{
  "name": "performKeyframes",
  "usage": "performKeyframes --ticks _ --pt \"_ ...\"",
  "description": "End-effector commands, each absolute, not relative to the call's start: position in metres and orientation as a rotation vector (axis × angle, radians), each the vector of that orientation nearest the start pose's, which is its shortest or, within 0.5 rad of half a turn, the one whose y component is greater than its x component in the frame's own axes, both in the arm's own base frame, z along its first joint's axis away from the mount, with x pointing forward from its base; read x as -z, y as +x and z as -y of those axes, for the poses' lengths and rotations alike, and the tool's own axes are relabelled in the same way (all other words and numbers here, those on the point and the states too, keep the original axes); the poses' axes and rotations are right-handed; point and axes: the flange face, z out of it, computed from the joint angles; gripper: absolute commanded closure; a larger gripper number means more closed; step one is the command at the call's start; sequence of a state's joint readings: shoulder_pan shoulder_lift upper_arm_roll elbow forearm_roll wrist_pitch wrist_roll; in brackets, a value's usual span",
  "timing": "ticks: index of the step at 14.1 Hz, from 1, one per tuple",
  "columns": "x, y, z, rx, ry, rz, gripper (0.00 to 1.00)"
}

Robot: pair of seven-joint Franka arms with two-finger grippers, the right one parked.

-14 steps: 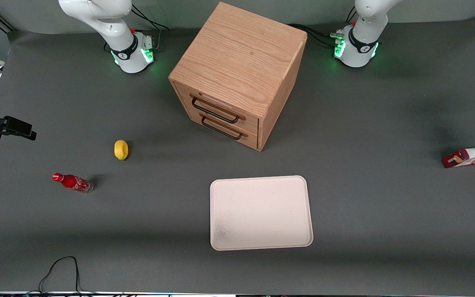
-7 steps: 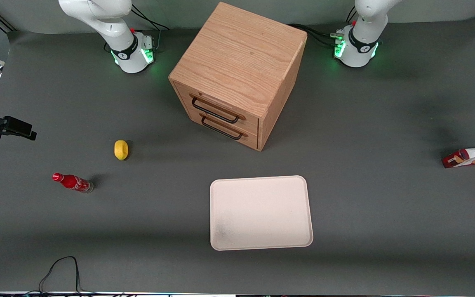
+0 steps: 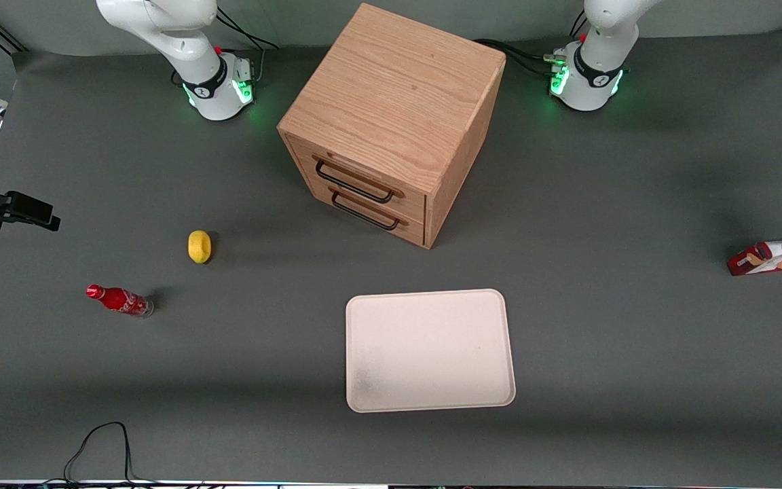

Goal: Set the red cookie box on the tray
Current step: 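Close the left gripper on the cookie box end and lift it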

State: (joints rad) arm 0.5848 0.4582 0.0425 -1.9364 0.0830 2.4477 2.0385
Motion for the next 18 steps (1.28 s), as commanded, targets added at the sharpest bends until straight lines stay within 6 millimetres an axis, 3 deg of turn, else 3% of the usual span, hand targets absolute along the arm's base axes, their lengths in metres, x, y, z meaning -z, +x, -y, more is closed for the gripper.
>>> performKeyframes --ticks 1,2,4,7,9,11,13,16,18 --pt "-0.262 0.514 -0.372 -0.068 -2.278 -2.069 1.00" --pt "-0.269 0.513 -0.372 -0.048 -2.332 -2.041 1.00" --pt "-0.311 0.519 -0.373 -0.032 -2.383 -2.011 1.00" --pt "-0.409 0.535 -0.349 -0.074 -2.467 -1.929 1.00" --pt "-0.485 0.529 -0.343 -0.192 -2.551 -1.794 1.00" --pt "-0.561 0.525 -0.322 -0.253 -2.607 -1.704 1.00" --pt "-0.619 0.515 -0.307 -0.276 -2.653 -1.604 1.00" --pt "-0.645 0.504 -0.286 -0.323 -2.744 -1.499 1.00" --pt "-0.651 0.509 -0.256 -0.328 -2.788 -1.414 1.00"
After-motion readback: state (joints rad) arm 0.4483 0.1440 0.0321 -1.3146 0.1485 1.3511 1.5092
